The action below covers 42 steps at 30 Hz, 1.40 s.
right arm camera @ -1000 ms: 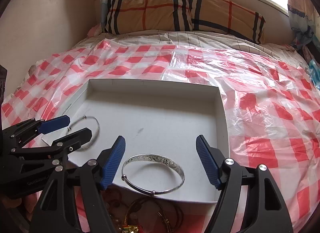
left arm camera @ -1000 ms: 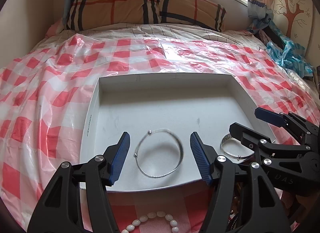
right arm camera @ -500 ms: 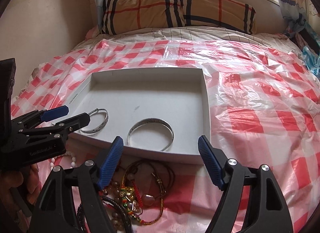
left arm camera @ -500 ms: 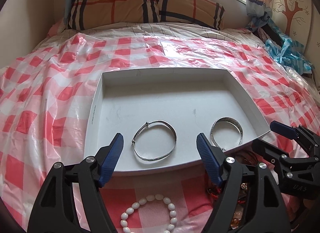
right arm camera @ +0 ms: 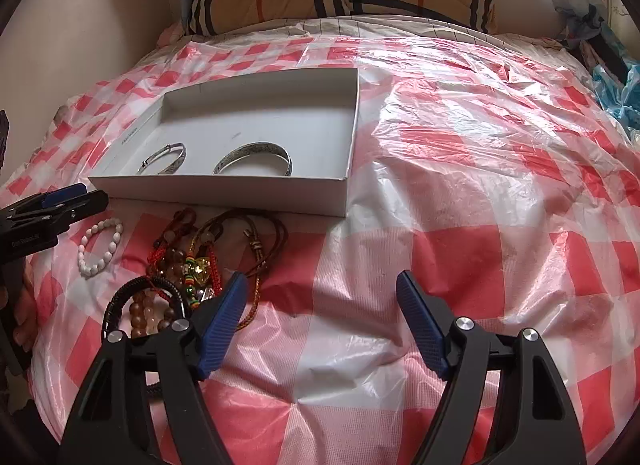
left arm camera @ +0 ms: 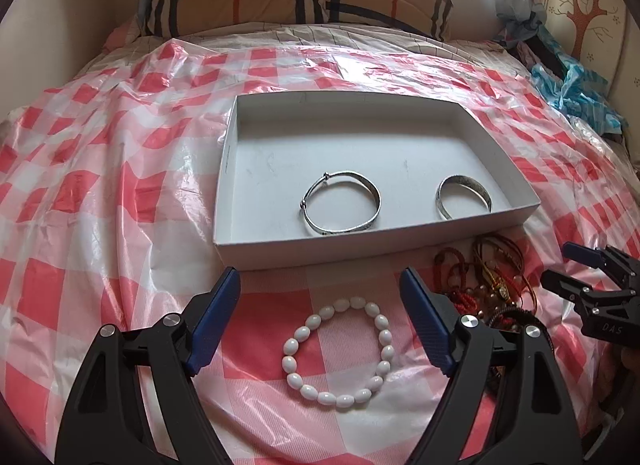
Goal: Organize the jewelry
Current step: 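Withdraw both grippers from the box toward the remaining bracelets, then grasp the black braided bracelet with the left gripper while the right grasps the gold-cord beaded bracelet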
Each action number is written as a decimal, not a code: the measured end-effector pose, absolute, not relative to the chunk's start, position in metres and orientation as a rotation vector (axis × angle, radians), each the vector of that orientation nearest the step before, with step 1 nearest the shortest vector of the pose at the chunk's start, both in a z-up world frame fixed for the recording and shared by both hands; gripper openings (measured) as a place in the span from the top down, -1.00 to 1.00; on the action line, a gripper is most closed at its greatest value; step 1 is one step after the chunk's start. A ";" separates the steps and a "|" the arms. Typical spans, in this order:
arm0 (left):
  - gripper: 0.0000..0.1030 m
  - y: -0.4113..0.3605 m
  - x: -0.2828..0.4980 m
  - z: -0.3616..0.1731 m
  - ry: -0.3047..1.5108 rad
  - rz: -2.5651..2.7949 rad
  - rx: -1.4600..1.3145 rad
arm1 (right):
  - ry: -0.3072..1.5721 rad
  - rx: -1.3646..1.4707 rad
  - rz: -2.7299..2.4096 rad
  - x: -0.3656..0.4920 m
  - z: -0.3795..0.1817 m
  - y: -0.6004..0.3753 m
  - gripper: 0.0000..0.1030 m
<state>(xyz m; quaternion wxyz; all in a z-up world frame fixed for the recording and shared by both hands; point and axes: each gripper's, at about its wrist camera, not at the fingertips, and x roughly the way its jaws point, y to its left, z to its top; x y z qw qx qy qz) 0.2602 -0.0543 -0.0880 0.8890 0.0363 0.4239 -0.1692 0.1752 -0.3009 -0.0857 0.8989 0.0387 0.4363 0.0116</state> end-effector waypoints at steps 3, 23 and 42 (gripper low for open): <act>-0.51 -0.056 0.251 -0.089 0.874 -0.407 0.095 | 0.905 0.059 0.036 0.175 -0.084 -0.296 -0.44; -0.01 -0.137 0.214 -0.101 0.972 -0.747 0.343 | 0.930 0.088 0.003 0.173 -0.093 -0.299 -0.44; 0.48 -0.104 0.209 -0.099 1.054 -0.793 0.209 | 0.935 0.046 0.070 0.171 -0.090 -0.283 -0.44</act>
